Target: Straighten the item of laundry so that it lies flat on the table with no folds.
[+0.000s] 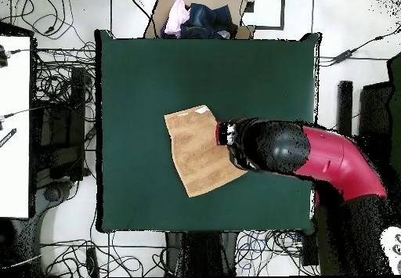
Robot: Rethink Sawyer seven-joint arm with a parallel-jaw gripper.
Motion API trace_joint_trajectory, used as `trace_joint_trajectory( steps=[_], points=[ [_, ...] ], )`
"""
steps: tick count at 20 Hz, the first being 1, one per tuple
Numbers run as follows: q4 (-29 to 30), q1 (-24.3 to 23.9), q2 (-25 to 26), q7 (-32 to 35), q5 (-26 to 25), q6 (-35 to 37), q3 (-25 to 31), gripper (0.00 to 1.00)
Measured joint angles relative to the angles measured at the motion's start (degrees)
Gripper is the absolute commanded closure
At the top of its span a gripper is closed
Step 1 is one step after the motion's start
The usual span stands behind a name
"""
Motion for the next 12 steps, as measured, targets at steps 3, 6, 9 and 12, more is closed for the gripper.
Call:
trace_joint_trajectory(
  steps=[3, 6, 9, 12],
  points=[
    [0.00, -0.01, 0.69, 0.00, 0.22, -0.72, 0.01, 0.00],
    [-0.02, -0.01, 1.21, 0.00, 0.22, -1.06, 0.02, 0.00],
    [-0.02, -0.01, 1.74, 0.00, 0.14, -1.24, 0.07, 0.00],
    [-0.02, -0.28, 2.85, 0.00, 0.11, -2.56, 0.45, 0.00]
  ],
)
